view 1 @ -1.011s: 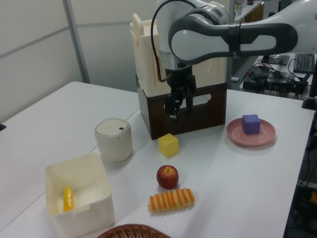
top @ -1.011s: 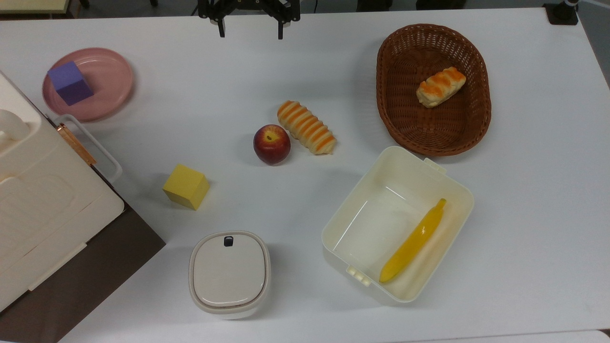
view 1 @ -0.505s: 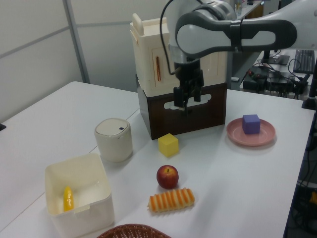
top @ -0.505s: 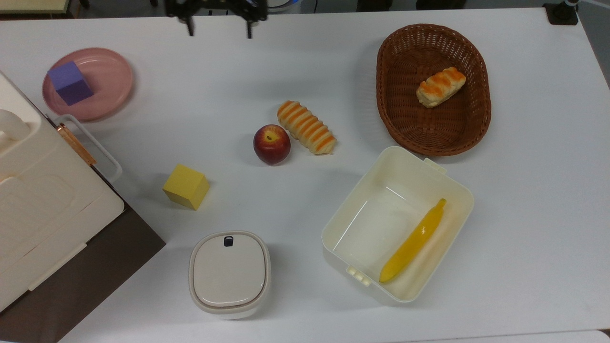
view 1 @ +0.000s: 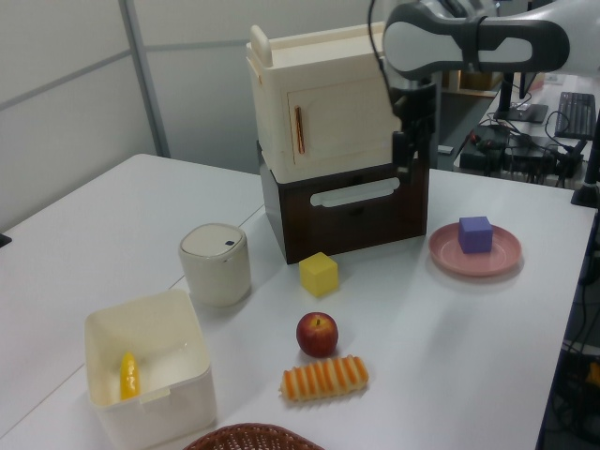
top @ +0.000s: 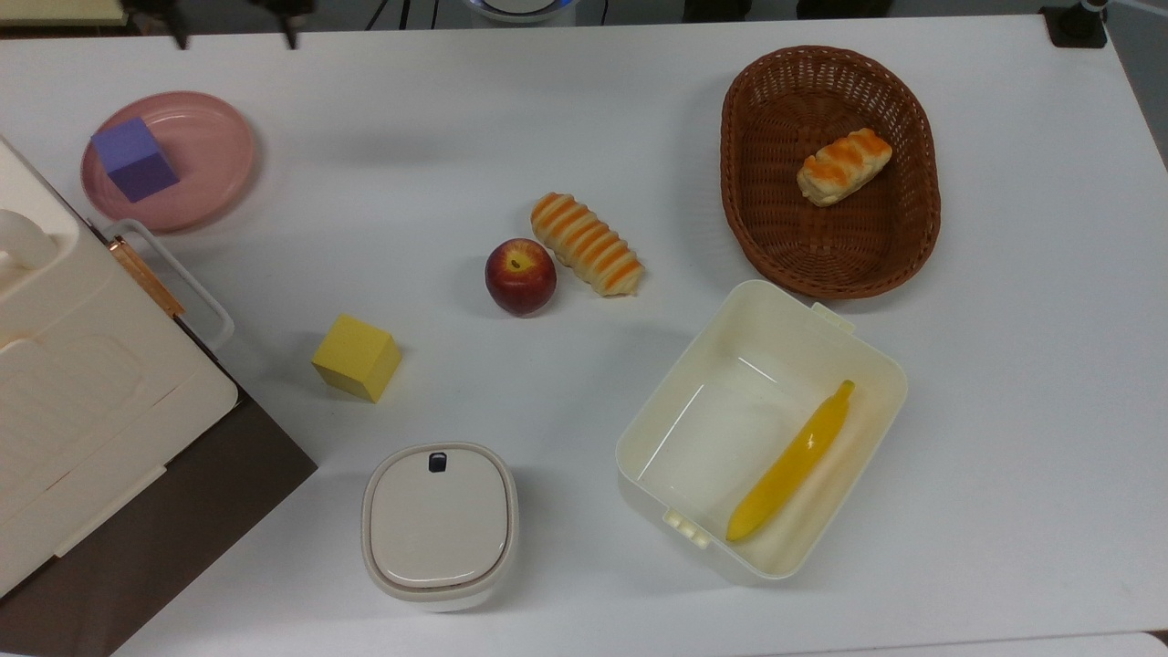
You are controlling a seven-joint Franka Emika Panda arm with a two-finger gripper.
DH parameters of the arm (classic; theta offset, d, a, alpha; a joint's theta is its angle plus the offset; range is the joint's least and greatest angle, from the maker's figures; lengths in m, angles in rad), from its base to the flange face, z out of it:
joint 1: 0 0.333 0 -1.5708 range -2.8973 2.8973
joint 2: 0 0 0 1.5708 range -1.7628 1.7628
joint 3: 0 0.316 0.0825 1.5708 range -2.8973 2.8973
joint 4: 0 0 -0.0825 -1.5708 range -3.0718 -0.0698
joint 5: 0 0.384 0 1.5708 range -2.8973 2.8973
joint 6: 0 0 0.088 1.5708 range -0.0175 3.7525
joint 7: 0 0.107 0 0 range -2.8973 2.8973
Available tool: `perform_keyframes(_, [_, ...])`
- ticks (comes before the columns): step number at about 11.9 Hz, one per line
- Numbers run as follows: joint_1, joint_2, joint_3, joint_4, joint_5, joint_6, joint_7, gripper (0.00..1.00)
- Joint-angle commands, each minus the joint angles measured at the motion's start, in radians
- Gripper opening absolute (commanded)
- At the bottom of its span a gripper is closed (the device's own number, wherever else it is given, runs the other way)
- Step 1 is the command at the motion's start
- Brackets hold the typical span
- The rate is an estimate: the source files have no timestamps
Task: Put the purple cube on the table
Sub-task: 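Move the gripper over the purple cube on the pink plate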
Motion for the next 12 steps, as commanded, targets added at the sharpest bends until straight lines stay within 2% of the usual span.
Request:
perform_keyframes(1, [-0.113,0.014,0.004,-0.063,0.003,0.112,-0.153,1.00])
perform_keyframes(6, [-0.260,0.126,0.004,-0.099,0.003,0.268,-0.420,1.00])
perform_keyframes(9, [-0.296,0.201,0.003,-0.104,0.001,0.325,-0.503,1.00])
perform_keyframes(12, [-0.323,0.215,0.003,-0.226,-0.008,0.497,-0.589,1.00])
